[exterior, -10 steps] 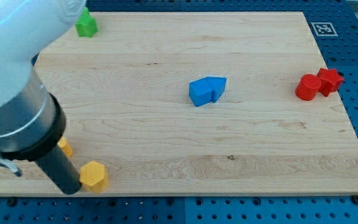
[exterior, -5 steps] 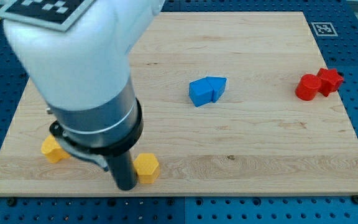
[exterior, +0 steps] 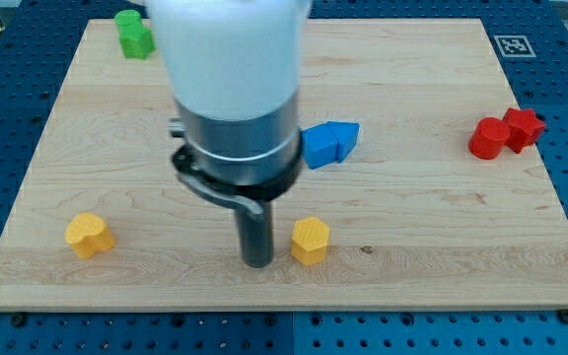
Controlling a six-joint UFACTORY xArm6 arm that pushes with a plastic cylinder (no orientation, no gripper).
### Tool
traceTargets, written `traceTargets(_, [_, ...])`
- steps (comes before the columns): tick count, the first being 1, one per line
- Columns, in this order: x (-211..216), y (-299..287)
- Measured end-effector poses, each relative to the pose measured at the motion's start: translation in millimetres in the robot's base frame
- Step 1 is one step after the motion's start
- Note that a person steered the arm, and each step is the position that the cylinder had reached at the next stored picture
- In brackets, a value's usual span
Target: Separate the yellow hexagon from the yellow heart
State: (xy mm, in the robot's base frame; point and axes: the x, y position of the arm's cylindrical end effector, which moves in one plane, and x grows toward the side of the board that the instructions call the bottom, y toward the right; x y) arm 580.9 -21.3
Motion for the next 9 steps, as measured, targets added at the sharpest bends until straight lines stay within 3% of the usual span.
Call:
traceTargets(4, [-3.9, 97.5])
traceTargets(6, [-29.8, 64.4])
traceTargets(7, [-24.9, 108.2])
traceTargets(9, [-23.6, 110.5])
